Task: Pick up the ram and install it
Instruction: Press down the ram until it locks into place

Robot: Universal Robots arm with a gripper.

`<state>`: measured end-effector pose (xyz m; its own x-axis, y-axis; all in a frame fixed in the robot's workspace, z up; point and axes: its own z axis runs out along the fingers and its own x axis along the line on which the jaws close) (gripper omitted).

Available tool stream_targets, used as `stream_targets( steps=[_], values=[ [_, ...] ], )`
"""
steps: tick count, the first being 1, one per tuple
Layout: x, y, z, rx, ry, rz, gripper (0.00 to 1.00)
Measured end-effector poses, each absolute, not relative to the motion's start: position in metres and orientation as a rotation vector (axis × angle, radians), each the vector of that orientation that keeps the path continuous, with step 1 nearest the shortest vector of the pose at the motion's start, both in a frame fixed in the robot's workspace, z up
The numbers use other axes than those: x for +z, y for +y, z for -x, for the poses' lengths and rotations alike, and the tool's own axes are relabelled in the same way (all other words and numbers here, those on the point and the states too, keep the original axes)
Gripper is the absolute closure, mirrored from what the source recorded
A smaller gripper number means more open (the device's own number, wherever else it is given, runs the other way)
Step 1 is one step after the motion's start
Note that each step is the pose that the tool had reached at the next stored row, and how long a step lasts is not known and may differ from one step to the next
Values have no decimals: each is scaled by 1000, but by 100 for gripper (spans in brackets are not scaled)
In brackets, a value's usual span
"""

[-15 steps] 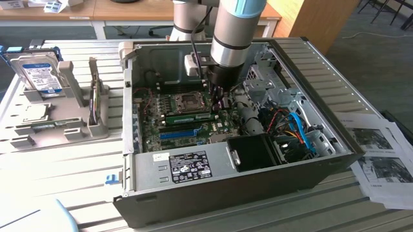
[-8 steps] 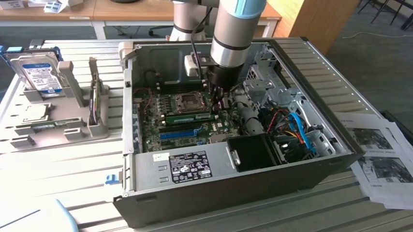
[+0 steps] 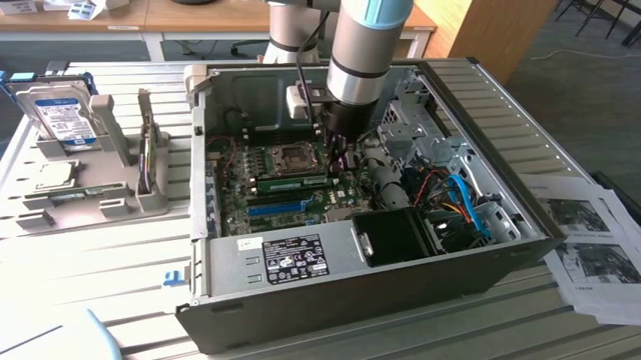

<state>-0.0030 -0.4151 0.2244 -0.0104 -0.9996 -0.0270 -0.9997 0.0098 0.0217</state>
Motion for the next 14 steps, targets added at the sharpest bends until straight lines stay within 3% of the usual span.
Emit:
stream_targets(
  steps=[14],
  values=[
    [223,-415,3,54,2230,2207,91]
  ],
)
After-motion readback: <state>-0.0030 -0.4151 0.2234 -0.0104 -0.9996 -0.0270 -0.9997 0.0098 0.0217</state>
